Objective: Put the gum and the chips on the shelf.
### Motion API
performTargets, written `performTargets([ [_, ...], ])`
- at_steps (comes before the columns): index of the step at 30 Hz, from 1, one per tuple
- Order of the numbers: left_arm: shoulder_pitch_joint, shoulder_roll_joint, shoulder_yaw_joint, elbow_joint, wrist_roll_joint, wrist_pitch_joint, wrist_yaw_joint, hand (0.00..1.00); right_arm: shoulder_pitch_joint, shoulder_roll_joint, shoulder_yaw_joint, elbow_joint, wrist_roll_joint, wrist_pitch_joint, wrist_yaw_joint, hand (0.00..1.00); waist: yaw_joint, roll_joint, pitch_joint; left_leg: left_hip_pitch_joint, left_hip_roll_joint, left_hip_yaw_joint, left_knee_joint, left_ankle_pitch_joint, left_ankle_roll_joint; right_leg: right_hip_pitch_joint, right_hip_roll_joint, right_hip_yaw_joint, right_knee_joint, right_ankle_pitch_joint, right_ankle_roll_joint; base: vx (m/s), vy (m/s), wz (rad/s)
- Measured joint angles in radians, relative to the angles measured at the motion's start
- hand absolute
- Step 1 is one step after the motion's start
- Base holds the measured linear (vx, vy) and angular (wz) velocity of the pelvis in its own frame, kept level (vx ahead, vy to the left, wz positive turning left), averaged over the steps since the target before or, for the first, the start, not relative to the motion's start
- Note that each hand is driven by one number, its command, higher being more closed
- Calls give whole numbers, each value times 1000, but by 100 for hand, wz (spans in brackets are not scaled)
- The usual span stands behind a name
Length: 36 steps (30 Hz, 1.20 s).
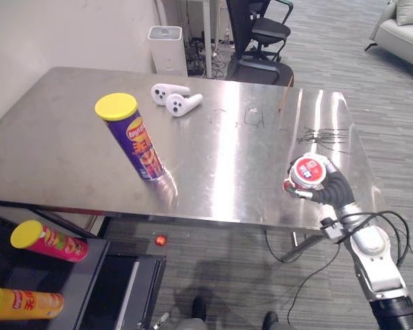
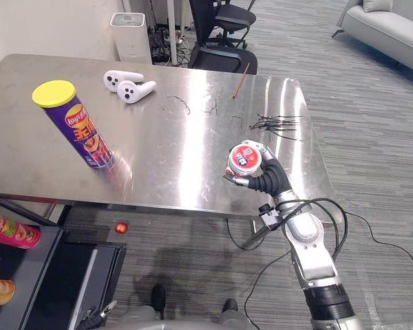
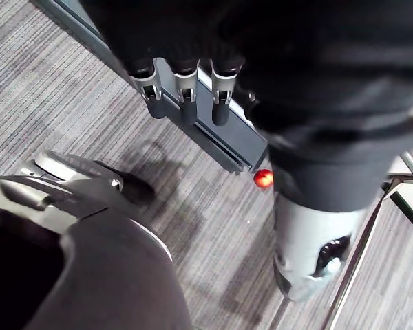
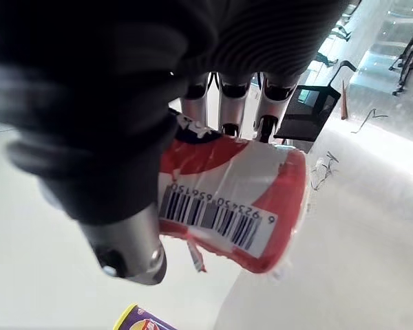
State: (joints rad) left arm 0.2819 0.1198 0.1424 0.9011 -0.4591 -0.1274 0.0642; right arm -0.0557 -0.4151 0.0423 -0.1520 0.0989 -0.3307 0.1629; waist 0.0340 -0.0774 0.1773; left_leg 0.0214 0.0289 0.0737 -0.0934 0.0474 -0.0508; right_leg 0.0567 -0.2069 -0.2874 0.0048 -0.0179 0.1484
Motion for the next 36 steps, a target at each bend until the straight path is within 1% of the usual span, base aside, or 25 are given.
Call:
performTargets([
  [2,0,0,0,0,-2,0,-1,0,14,1,6,10,0,0,-3,100,0,1,1,-6,0,-6,15,-3,-2,0,-1,-5,9,-4,-4,-10,-5,11],
  [5,-3,0,0,-2,-9,1,-4,0,18,2,7,14,0,0,-11,100,-3,6,5,-30,1,-40,57,-13,-4,-8,-8,-35,64,-34,-13,-25,-13,30],
  [7,-1,0,0,-1,-10,3,-7,0,9,2,15,25,0,0,-11,100,4,7,8,-53,5,-65,99,-25,-11,-12,-10,-52,100,-55,-21,-54,-27,39],
  [8,-1,-2,0,-1,-23,5,-7,0,-8,2,25,42,0,0,-13,100,13,10,16,-61,11,-78,123,-31,-13,-10,-6,-61,117,-65,-25,-87,-49,31],
  [10,-1,-8,0,-2,-49,4,-9,0,-36,2,44,66,0,1,-14,100,24,21,29,-84,20,-100,156,-34,-17,-10,3,-82,129,-72,-33,-112,-62,32],
  [12,0,-21,1,-1,-51,4,-10,0,-70,3,59,85,-1,5,-9,100,33,44,47,-121,35,-137,191,-34,-27,-11,21,-111,141,-82,-49,-137,-73,38],
  [15,8,-39,2,-1,-71,5,-9,0,-90,3,62,89,-1,23,-1,100,49,68,69,-140,54,-141,203,-37,-27,-7,34,-145,162,-96,-61,-155,-87,32],
  [16,19,-41,2,-1,-89,5,-11,0,-91,3,64,90,-1,27,1,100,57,78,80,-145,73,-105,198,-52,-7,0,40,-164,174,-104,-67,-173,-107,49],
  [17,30,-35,5,9,-88,3,-15,0,-87,3,67,90,-2,27,2,100,55,78,82,-151,93,-28,187,-93,42,2,35,-187,164,-105,-74,-104,-77,59],
  [18,30,-34,10,19,-88,3,-19,0,-86,2,65,90,-2,25,1,100,53,46,83,-155,101,26,213,-104,57,-5,17,-206,155,-103,-77,-101,-51,84],
  [19,26,-35,13,24,-87,3,-29,0,-80,-6,37,89,-3,18,0,100,39,68,81,-226,146,142,399,-103,86,-25,-4,-259,199,-111,-89,-65,-46,97],
  [20,37,-40,9,27,-84,-1,-39,0,-69,-11,5,89,-8,16,-4,100,36,105,84,-273,196,233,543,-100,113,-49,-2,-291,304,-158,-85,-81,-58,115],
  [21,37,-44,3,27,-83,-4,-40,0,-59,-14,-10,90,-12,14,-7,100,25,107,90,-294,197,250,554,-90,119,-62,-14,-302,342,-189,-85,-93,-61,135],
  [22,38,-44,0,29,-78,-25,-45,0,-35,-34,-26,89,-12,14,-8,100,19,110,89,-262,153,221,420,-45,88,-79,-26,-319,365,-219,-115,-132,-34,136],
  [23,35,-39,1,36,-75,-35,-49,0,-20,-52,-33,84,-12,6,-7,100,6,104,88,-218,119,217,278,-27,86,-82,-45,-339,342,-213,-114,-161,-22,158],
  [24,9,-36,1,68,-67,-36,-52,0,-6,-36,-56,94,-12,-2,-7,100,9,83,103,-253,135,306,458,-83,121,-88,-97,-394,355,-208,-106,-115,-15,110],
  [25,15,-38,1,75,-64,-36,-55,0,4,-26,-56,91,-12,-2,-7,100,9,60,111,-245,137,323,524,-101,116,-86,-113,-402,357,-208,-106,-125,-34,84],
  [26,30,-42,0,80,-54,-36,-62,0,21,-17,-56,85,-12,-7,-6,100,8,57,108,-210,136,332,568,-121,94,-80,-130,-413,358,-205,-104,-97,-30,44],
  [27,42,-45,-2,82,-37,-37,-70,0,34,-16,-59,79,-12,-10,-5,100,0,61,104,-169,126,332,550,-140,65,-81,-138,-424,359,-203,-102,-106,-2,56],
  [28,44,-45,-14,86,-37,-39,-72,0,45,-17,-77,72,-12,-11,-6,100,-8,76,96,-124,108,317,432,-154,38,-99,-144,-441,370,-200,-98,-100,58,49],
  [29,41,-45,-21,86,-37,-43,-72,0,44,-16,-85,72,-12,-11,-11,100,-8,88,89,-102,90,321,333,-149,30,-121,-144,-448,378,-195,-96,-106,75,53],
  [30,34,-43,-27,85,-37,-56,-73,0,41,-14,-86,73,-12,-11,-14,100,-13,92,86,-76,65,316,202,-123,9,-147,-148,-468,386,-187,-93,-77,75,39],
  [31,27,-40,-30,86,-37,-60,-76,0,41,-8,-86,74,-13,-9,-15,100,-12,82,92,-72,54,312,174,-100,8,-152,-155,-473,388,-178,-87,-71,55,38],
  [33,25,-31,-36,83,-38,-67,-79,0,38,3,-85,74,-23,-9,-33,100,-8,73,95,-64,29,291,122,-67,16,-156,-171,-485,395,-161,-87,-70,69,27],
  [36,26,-28,-53,76,-40,-69,-78,0,34,6,-82,75,-44,-10,-65,100,-4,73,96,-38,-1,267,72,-43,26,-140,-186,-486,404,-147,-79,-33,105,22],
])
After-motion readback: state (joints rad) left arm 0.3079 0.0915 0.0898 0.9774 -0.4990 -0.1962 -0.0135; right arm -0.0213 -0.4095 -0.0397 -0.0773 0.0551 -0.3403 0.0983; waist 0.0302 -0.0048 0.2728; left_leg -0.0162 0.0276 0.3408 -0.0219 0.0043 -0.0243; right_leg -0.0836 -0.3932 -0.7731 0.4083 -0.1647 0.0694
